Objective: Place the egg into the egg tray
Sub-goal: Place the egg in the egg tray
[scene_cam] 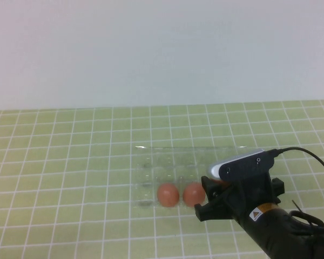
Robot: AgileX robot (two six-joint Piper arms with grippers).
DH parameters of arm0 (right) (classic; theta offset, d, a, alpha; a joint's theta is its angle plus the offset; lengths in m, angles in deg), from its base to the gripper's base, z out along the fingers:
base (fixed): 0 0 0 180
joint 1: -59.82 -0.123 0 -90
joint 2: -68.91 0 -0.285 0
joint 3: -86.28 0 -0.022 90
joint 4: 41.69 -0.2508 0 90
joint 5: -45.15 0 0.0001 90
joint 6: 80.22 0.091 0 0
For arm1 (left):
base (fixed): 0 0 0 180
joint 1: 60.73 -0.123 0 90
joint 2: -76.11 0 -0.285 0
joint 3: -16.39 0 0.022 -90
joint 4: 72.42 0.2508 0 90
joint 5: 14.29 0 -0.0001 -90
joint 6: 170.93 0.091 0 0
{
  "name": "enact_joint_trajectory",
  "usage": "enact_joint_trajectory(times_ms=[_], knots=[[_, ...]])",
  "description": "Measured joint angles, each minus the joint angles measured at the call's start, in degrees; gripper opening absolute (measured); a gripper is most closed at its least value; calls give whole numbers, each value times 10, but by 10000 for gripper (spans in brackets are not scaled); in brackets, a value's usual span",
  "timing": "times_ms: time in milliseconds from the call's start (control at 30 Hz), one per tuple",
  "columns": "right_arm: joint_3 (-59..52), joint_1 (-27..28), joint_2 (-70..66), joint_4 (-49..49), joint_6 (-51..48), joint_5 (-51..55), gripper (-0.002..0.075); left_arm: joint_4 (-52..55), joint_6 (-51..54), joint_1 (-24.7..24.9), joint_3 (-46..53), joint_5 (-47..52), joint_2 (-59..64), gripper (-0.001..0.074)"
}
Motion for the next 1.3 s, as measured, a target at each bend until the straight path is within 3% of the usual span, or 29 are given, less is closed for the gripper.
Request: enact_joint_trajectory(times_ms=[500,1300], knots=[[5,14,-38,48,16,-31,393,0,0,0,0,0,0,-2],[35,17,-90,44,20,-51,393,0,0,0,0,0,0,-2]])
